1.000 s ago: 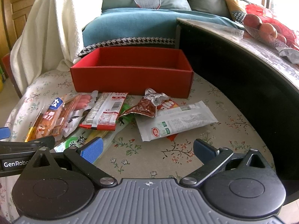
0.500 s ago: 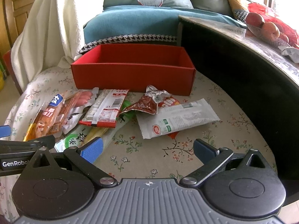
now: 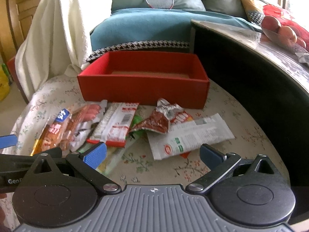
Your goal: Organize snacks
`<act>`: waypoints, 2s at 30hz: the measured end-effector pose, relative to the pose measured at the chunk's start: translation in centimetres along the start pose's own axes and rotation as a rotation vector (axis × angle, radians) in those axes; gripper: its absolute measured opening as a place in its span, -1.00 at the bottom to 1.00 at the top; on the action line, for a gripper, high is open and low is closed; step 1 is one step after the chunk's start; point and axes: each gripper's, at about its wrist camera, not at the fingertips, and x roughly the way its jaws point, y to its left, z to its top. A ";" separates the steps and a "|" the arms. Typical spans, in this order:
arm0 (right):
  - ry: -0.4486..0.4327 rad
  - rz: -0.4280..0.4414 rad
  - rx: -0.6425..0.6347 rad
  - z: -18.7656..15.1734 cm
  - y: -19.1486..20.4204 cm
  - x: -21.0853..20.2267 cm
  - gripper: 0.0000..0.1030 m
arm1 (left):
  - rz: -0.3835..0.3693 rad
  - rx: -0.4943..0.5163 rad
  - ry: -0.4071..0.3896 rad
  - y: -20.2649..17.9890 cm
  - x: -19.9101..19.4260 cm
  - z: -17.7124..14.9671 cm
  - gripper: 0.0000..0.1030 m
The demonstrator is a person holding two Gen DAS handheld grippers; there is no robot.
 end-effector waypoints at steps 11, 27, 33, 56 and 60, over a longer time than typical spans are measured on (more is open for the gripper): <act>0.044 0.069 0.007 3.0 1.1 2.9 1.00 | -0.021 -0.030 0.056 0.9 2.4 2.1 0.90; 0.160 0.090 -0.007 5.2 3.6 9.0 0.78 | -0.046 0.003 0.130 3.1 5.0 3.5 0.90; 0.171 0.026 -0.097 4.9 5.2 10.6 0.88 | -0.062 0.108 0.092 3.6 5.3 3.8 0.91; 0.169 0.222 0.018 5.7 0.3 6.8 0.08 | -0.302 -0.195 0.277 8.1 7.6 3.7 0.90; 0.177 0.237 0.017 5.4 -0.1 6.4 0.08 | -0.293 -0.306 0.279 10.8 7.8 2.8 0.85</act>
